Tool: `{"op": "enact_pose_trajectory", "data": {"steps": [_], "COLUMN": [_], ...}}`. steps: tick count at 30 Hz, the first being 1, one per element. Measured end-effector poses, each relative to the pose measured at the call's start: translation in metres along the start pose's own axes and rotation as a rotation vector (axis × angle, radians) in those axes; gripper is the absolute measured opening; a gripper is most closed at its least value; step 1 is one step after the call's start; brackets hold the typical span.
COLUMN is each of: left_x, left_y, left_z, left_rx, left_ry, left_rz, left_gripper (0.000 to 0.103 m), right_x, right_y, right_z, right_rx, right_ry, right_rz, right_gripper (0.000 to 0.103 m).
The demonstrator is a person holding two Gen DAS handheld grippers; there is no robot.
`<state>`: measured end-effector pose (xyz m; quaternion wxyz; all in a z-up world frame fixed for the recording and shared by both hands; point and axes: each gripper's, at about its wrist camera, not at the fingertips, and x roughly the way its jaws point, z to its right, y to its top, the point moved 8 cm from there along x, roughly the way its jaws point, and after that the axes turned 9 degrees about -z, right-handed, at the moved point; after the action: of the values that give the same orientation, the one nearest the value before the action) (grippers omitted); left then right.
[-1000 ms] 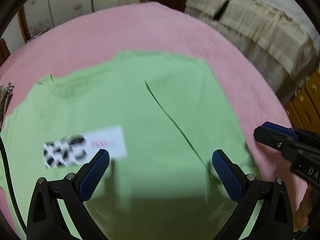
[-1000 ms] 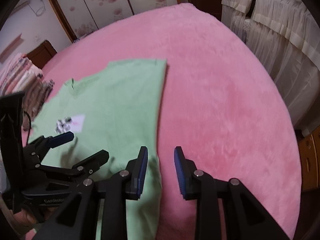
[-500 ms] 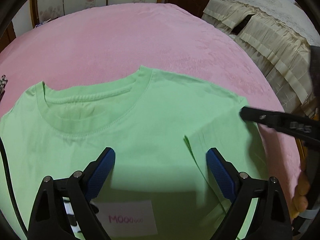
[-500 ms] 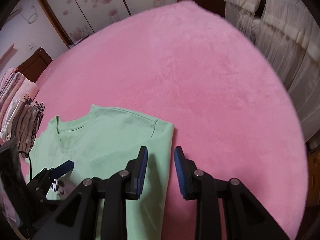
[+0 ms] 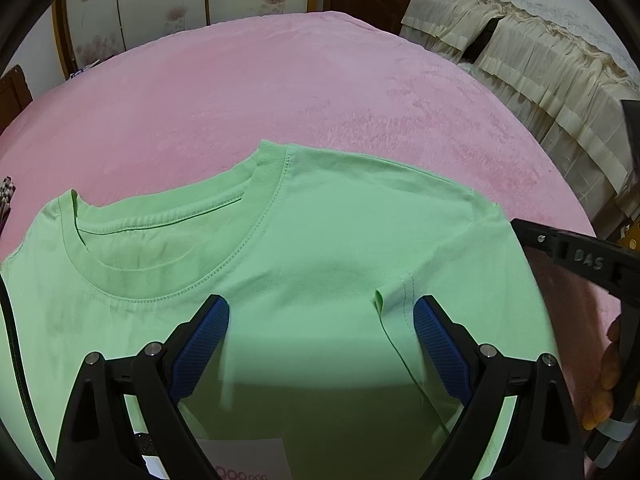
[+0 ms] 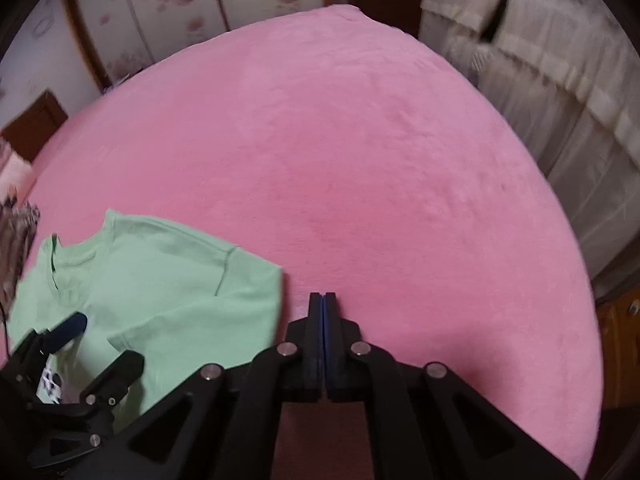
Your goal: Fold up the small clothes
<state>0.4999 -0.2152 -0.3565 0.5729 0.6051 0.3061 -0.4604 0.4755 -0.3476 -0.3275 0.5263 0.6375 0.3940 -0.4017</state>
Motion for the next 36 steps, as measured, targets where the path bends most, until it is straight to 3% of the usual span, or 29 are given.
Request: {"op": "enact_pose_trajectory", "data": {"steps": [11,16,23,34,36], "left_x": [-0.054,-0.108,-0.195,-0.291,-0.305], "left_y": [-0.013,-0.024,-0.052,-0.092,-0.098], "left_z": [-0.016,-0.026,-0.054,-0.09,-0.096], "left_rx": [-0.018,-0.025,-0.066,-0.081,-0.085], "left_ry": [-0.021,0.0,0.013,0.042,0.057], "left_rz": [0.015,0.046,0.112,0.19,0.199], "left_gripper": [0.093,0.094,0.094,0.096,0.102], "right_x": [-0.063,-0.107,-0.171,-0.236,-0.244], "right_y": [-0.03,-0.056,-0.087,-0.124,-0.128], "right_z": [-0.021,-0.049,-0.085,-0.136,-0.146], "right_rx": [-0.033,-0.058,-0.091,-0.129,-0.138], "right_ry": [0.042,0.042,0.051,0.048,0.045], "right_rz": [0.039,0.053,0.111,0.172,0.18], "right_gripper": [0.001,0.003,0.022,0.023,0.023]}}
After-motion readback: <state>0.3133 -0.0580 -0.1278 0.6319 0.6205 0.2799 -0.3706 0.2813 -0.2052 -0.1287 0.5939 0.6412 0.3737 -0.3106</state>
